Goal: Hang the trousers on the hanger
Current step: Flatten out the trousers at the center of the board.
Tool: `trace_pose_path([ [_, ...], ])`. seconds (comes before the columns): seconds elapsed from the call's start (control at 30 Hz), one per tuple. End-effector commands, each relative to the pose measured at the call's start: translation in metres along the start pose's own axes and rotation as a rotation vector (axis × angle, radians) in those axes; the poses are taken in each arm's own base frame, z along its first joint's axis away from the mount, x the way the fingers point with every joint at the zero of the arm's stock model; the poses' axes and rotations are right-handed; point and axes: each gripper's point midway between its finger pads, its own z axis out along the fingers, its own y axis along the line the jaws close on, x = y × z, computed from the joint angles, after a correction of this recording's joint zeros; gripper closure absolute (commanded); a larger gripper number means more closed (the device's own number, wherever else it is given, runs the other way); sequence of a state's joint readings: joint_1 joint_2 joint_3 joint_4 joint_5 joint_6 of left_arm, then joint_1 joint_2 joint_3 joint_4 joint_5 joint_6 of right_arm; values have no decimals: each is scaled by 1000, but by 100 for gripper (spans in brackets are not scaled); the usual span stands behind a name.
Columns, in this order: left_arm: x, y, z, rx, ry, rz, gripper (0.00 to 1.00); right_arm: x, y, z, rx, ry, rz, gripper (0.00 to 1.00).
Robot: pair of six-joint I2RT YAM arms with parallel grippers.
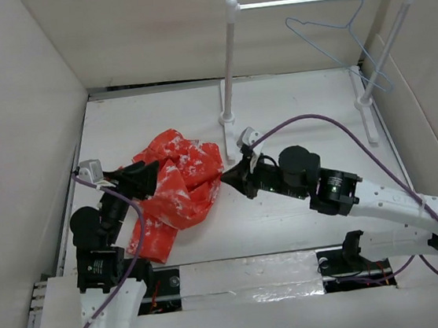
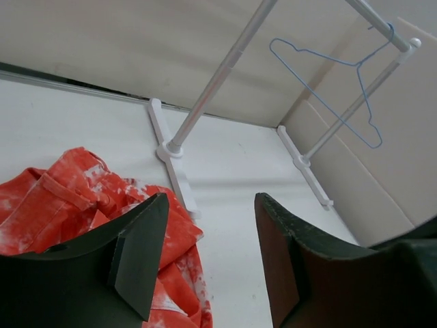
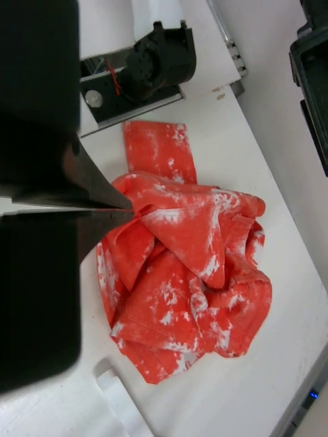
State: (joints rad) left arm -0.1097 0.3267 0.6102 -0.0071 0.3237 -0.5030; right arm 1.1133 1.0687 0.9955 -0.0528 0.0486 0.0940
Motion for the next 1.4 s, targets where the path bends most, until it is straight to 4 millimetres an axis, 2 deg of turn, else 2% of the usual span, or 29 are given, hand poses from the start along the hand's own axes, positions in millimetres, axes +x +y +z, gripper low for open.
trace_pose_path([
  [0.0,-29,-5,-5,-24,-97,29,51,-29,9,10,-4,-62,-11,100],
  [0.1,-44,11,-18,-136,-186,23,65,-16,14,33,4,-11,-32,100],
  [0.17,-55,19,-33,-201,-257,5,79,-20,23,46,0,-4,-51,100],
  [0.2,-63,34,-40,-297,-308,-7,84,-3,27,62,-2,44,-67,100],
  [0.27,-65,47,-47,-380,-321,-38,99,-8,30,78,11,57,-91,100],
  [0.3,-68,56,-51,-434,-344,-47,100,11,29,97,20,107,-106,100],
  [0.33,-69,59,-52,-454,-348,-52,100,16,30,106,23,126,-115,100],
  [0.37,-71,59,-54,-463,-357,-55,100,4,36,115,18,106,-115,100],
  [0.4,-72,61,-55,-474,-365,-57,100,6,35,124,24,115,-139,89],
  [0.43,-73,61,-57,-476,-372,-61,93,30,35,142,25,172,-162,80],
  [0.47,-74,62,-59,-487,-383,-63,88,11,40,153,9,142,-182,67],
  [0.5,-77,64,-61,-503,-401,-69,82,11,42,164,5,153,-200,57],
  [0.53,-80,66,-65,-515,-419,-75,73,46,39,181,9,254,-226,43],
  [0.57,-82,68,-69,-533,-432,-78,70,50,40,190,4,276,-249,38],
  [0.6,-84,69,-72,-545,-447,-86,69,27,45,201,-2,236,-252,31],
  [0.63,-85,68,-74,-543,-457,-91,68,36,45,208,-5,267,-265,29],
  [0.67,-86,70,-77,-557,-466,-94,68,58,46,222,-18,307,-283,28],
  [0.7,-87,71,-80,-568,-477,-96,68,49,50,230,-31,284,-281,27],
  [0.77,-89,72,-84,-579,-490,-103,68,71,50,246,-54,316,-268,27],
  [0.87,-91,72,-87,-584,-505,-108,68,75,52,261,-72,302,-241,26],
  [0.9,-91,72,-86,-581,-503,-108,68,89,52,267,-75,322,-239,26],
  [1.1,-87,68,-79,-548,-475,-94,68,123,53,285,-104,374,-195,38],
  [1.13,-85,68,-77,-543,-468,-91,68,131,52,288,-101,384,-194,46],
  [1.2,-84,66,-75,-530,-455,-86,68,136,45,287,-61,389,-201,83],
  [1.23,-83,66,-74,-527,-449,-82,68,110,46,285,-51,325,-192,100],
  [1.27,-83,66,-73,-520,-448,-79,67,97,46,281,-44,289,-187,100],
  [1.3,-81,64,-71,-509,-439,-75,67,109,42,271,-38,305,-186,100],
  [1.33,-81,63,-70,-503,-432,-69,66,86,45,266,-43,235,-176,100],
  [1.37,-81,62,-67,-492,-430,-63,65,39,48,244,-48,148,-169,100],
])
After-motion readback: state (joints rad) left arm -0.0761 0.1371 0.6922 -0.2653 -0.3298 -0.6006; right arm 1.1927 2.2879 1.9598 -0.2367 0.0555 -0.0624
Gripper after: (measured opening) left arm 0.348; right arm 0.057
